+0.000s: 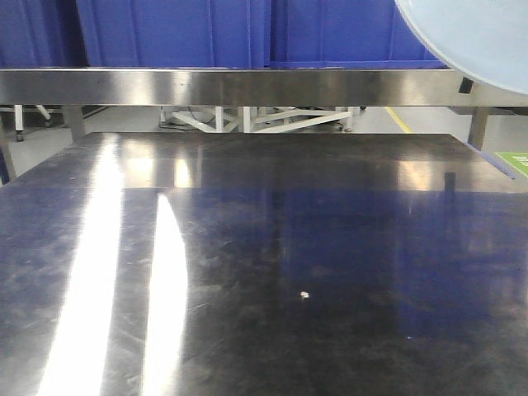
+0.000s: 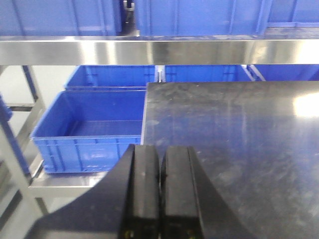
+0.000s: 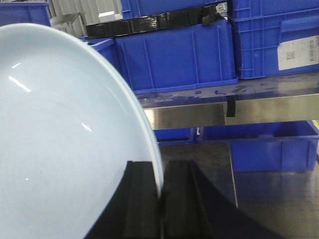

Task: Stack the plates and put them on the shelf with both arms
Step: 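Drive the base away from the table, turning toward the bin shelves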

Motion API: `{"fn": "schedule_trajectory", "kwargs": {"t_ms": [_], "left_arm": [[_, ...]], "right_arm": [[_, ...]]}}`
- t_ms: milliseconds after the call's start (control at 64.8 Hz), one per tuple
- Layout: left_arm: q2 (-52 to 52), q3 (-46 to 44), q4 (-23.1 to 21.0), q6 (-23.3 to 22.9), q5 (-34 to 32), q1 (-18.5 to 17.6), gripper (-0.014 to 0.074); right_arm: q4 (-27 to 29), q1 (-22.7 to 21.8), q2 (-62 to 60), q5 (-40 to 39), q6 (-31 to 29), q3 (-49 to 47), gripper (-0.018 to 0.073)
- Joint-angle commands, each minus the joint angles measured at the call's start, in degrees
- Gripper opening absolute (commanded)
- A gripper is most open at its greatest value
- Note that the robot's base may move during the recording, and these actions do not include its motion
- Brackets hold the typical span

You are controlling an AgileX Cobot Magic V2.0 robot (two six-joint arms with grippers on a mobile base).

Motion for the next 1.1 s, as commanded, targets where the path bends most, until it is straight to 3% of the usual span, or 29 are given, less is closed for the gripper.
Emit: {"fn": "schedule_trajectory", "kwargs": {"t_ms": [0,1080], "left_arm": [[0.2,-1.7,-0.2,-0.5,-5.0,0.0,0.0083],[0.2,-1.7,-0.2,-0.5,-5.0,0.0,0.0083]], "right_arm": [[-0.4,-0.5,-0.1,-5.3,-0.2,-1.9,0.0049],[-0.4,-0.5,-0.1,-5.3,-0.2,-1.9,0.0049]]}}
